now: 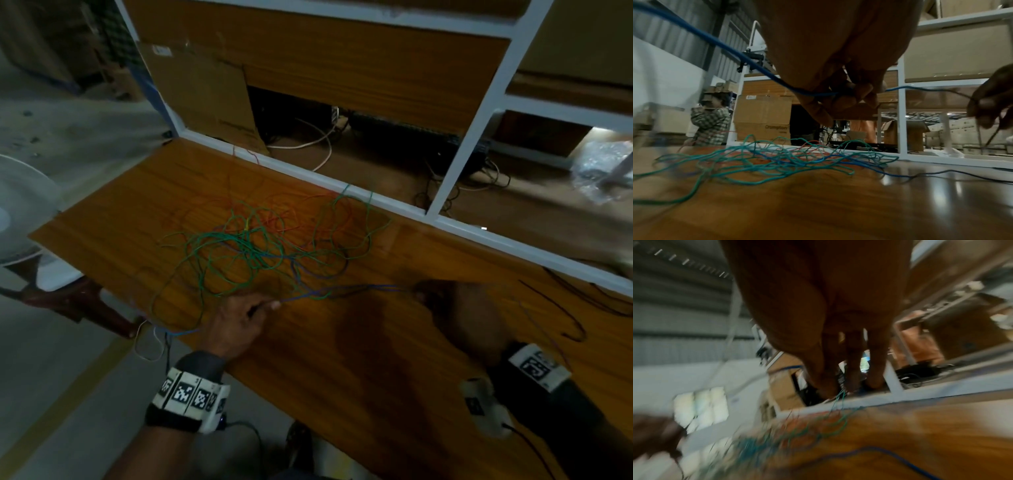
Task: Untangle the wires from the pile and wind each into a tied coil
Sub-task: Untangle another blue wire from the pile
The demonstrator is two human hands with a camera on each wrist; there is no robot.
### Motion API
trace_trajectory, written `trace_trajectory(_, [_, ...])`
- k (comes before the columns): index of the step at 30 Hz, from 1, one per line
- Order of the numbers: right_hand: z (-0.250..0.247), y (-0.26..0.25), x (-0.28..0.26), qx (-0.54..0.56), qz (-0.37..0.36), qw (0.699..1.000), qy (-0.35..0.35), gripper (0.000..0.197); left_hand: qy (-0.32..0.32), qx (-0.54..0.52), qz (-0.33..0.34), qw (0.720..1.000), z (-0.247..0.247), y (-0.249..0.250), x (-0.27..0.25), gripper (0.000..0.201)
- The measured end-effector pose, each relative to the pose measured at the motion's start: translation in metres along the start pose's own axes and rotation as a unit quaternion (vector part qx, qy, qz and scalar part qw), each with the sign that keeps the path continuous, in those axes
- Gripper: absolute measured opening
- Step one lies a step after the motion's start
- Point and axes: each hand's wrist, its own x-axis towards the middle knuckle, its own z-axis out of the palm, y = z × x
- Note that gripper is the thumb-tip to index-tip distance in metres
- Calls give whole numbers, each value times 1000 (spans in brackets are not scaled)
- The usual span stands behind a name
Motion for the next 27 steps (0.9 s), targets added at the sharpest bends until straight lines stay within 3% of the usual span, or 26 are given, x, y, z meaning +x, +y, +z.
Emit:
trace_trajectory(2, [14,-9,-3,-99,-9,993,-66,61,-5,17,70,997,2,15,1,31])
trace_trajectory(4, [22,-33,-4,-136,-60,985,-90,86,-16,51,132,990,13,39,5,23])
trace_trajectory(8, [28,-85,1,-70,-142,979,-125,51,-22,68,176,982,31,79,13,25])
trace_trajectory(11, [24,-76,0,28,-106,990,-89,49,-49,18,136,989,24,81,11,24])
trace_trajectory(15, [8,-26,-4,47,-19,998,29,39,-125,60,67,988,8,38,-15,24])
trace_trajectory(17, [3,-5,-8,31,-12,997,64,35,-163,42,21,985,5,18,-31,18])
trace_trajectory(20, [6,21,-10,23,-32,997,65,33,-169,1,-23,985,10,8,-42,9])
trace_trajectory(27, [18,56,-13,-133,-15,989,58,39,-269,-6,-32,963,63,51,-26,35])
